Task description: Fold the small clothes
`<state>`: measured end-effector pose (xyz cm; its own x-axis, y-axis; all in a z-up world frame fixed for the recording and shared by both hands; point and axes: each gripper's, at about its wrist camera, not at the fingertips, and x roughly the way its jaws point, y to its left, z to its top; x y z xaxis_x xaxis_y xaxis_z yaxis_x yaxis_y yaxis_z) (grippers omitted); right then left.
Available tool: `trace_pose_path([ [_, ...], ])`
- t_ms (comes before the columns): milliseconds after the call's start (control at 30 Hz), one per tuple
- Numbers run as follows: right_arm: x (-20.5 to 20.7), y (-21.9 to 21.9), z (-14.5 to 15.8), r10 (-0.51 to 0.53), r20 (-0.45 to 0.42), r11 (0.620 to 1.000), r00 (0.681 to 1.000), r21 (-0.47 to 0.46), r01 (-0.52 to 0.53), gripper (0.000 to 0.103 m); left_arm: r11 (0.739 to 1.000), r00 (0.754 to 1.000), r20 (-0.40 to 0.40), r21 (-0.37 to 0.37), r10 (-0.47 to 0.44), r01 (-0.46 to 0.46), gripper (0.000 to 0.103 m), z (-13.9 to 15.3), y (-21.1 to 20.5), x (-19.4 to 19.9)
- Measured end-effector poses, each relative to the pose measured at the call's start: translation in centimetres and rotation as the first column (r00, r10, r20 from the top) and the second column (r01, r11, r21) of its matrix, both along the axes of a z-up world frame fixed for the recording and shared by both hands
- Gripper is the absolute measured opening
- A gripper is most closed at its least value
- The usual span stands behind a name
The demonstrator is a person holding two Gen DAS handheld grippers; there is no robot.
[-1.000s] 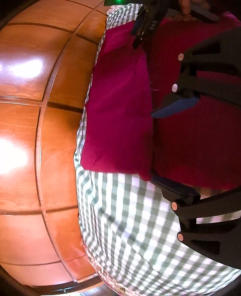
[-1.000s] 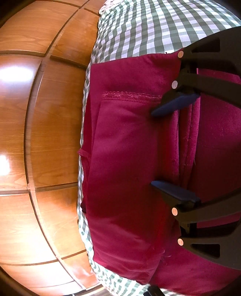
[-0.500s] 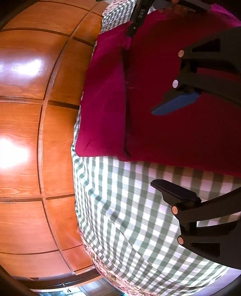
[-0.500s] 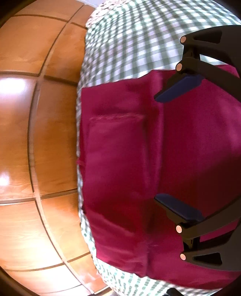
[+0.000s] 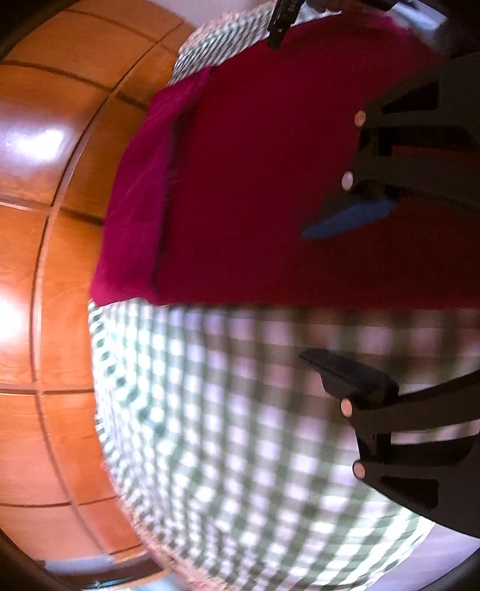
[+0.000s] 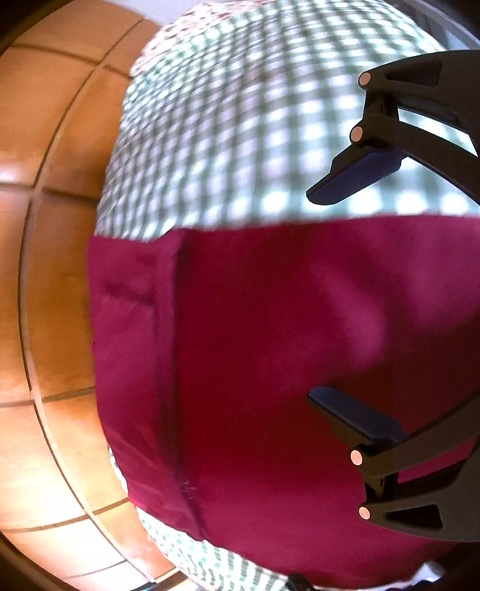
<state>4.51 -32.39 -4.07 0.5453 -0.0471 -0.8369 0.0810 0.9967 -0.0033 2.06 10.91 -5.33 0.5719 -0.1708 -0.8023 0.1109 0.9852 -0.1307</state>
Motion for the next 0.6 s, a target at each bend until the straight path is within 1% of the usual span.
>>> trace_pose_path([
  [67,-2.3,-1.2,0.0,-0.013,-0.008,0.999,1.000,0.042,0.013,0.098,0.999,0.999,-0.008,-0.036,-0.037,0.037,0.048,0.0,0.7,-1.9],
  [100,-3.4,-1.5,-0.1,-0.013,-0.017,0.998,1.000,0.069,0.014,0.096,0.996,0.998,-0.016,-0.062,-0.058,0.057,0.045,0.0,1.0,-2.7],
  [133,-4.7,-1.8,-0.2,-0.004,-0.031,0.994,1.000,0.107,0.007,0.088,0.993,0.996,-0.031,-0.091,-0.079,0.076,0.041,0.0,1.3,-3.6],
  [167,-6.3,-1.8,-0.4,0.015,-0.048,0.990,0.999,0.138,-0.008,0.084,0.989,0.994,-0.044,-0.115,-0.097,0.091,0.038,-0.1,1.5,-4.3],
  [233,-8.4,-1.5,-0.7,0.038,-0.072,0.988,0.997,0.155,-0.027,0.073,0.980,0.988,-0.069,-0.152,-0.139,0.127,0.035,-0.2,1.6,-5.8],
  [267,-9.6,-1.2,-0.8,0.049,-0.080,0.987,0.996,0.159,-0.036,0.070,0.976,0.984,-0.079,-0.163,-0.159,0.145,0.035,-0.3,1.4,-6.2],
  [300,-10.5,-1.0,-0.8,0.060,-0.087,0.986,0.994,0.163,-0.045,0.063,0.970,0.979,-0.089,-0.174,-0.185,0.168,0.034,-0.4,1.0,-6.7],
  [333,-11.5,-0.9,-0.9,0.074,-0.100,0.983,0.992,0.177,-0.055,0.055,0.969,0.976,-0.092,-0.172,-0.197,0.180,0.028,-0.5,0.7,-6.9],
  [367,-12.0,-0.8,-1.2,0.081,-0.112,0.980,0.990,0.188,-0.059,0.051,0.968,0.973,-0.096,-0.163,-0.209,0.192,0.015,-0.5,0.3,-7.3],
  [433,-12.7,-0.5,-1.4,0.096,-0.131,0.978,0.987,0.195,-0.069,0.026,0.966,0.970,-0.098,-0.155,-0.224,0.208,0.010,-0.5,0.0,-7.0],
  [467,-12.9,-0.5,-1.4,0.097,-0.132,0.978,0.987,0.194,-0.070,0.019,0.963,0.969,-0.092,-0.170,-0.229,0.211,0.010,-0.2,0.1,-6.9],
  [500,-12.8,-0.6,-1.2,0.095,-0.132,0.976,0.987,0.207,-0.066,0.008,0.956,0.969,-0.082,-0.200,-0.234,0.214,0.009,0.3,0.3,-6.6],
  [567,-12.2,-1.2,-0.1,0.098,-0.100,0.959,0.990,0.276,-0.067,0.008,0.937,0.972,-0.052,-0.283,-0.230,0.206,0.009,1.8,1.2,-5.8],
  [600,-11.7,-1.4,0.9,0.097,-0.061,0.948,0.993,0.311,-0.073,0.008,0.924,0.975,-0.038,-0.329,-0.221,0.196,0.009,2.4,1.6,-5.4],
])
